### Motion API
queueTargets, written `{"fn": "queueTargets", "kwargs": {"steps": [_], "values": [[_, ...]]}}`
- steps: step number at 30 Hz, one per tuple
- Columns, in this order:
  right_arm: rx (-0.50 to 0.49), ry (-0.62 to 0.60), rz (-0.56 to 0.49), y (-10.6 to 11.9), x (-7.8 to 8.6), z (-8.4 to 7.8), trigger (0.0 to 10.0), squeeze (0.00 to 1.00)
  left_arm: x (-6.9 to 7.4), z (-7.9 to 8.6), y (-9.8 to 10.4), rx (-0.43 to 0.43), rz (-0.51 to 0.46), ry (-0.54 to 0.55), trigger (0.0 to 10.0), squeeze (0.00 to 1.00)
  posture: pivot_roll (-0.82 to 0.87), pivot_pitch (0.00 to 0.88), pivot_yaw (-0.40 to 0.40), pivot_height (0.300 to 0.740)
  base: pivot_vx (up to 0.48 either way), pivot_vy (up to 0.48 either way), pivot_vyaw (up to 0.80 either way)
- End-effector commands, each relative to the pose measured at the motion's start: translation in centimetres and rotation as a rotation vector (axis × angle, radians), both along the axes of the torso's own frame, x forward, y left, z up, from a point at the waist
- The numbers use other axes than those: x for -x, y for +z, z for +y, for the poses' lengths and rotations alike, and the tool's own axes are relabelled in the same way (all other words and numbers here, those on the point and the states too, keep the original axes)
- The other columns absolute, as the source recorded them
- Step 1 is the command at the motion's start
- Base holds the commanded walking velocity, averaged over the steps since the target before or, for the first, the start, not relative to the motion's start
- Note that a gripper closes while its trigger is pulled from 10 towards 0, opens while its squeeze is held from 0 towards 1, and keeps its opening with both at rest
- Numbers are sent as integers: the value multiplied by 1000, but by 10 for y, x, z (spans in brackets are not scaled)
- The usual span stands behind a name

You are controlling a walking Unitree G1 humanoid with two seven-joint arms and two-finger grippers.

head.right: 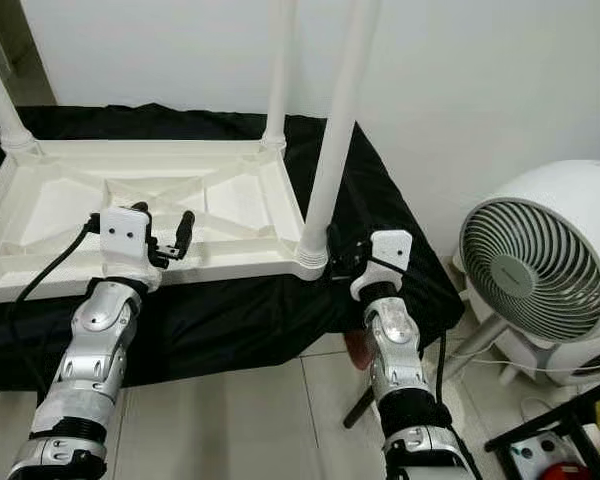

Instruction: Building children table

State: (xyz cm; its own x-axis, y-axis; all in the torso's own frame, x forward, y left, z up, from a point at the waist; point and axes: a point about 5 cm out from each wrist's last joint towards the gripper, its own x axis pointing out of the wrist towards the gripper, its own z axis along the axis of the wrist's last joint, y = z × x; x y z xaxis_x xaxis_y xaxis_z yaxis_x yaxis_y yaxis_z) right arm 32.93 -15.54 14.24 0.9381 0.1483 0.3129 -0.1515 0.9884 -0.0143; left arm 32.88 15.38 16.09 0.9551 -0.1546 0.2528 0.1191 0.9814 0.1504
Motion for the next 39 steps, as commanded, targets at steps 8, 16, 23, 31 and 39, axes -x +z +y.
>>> {"fn": "queueTargets", "kwargs": {"steps": [8,16,23,31,39], "values": [[8,-3,-15,8,9,7,10000,0,-3,-7,0,7,-22,60,10000,0,-77,16,-168,740,0,0,0],[46,-40,26,5,18,-4,10000,0,-8,-12,-2,-5,-15,53,10000,0,-85,0,-221,740,0,0,0],[27,-51,45,2,20,-8,10000,0,-11,-4,0,-44,-21,41,10000,0,-93,0,-191,740,0,0,0],[17,-33,56,-5,11,-19,10000,0,-9,-5,-14,-14,39,47,10000,0,-117,0,-117,740,0,0,0],[11,36,67,-4,1,-12,10000,0,-14,-13,-11,-10,41,22,10000,0,-128,0,-79,740,0,0,0]]}}
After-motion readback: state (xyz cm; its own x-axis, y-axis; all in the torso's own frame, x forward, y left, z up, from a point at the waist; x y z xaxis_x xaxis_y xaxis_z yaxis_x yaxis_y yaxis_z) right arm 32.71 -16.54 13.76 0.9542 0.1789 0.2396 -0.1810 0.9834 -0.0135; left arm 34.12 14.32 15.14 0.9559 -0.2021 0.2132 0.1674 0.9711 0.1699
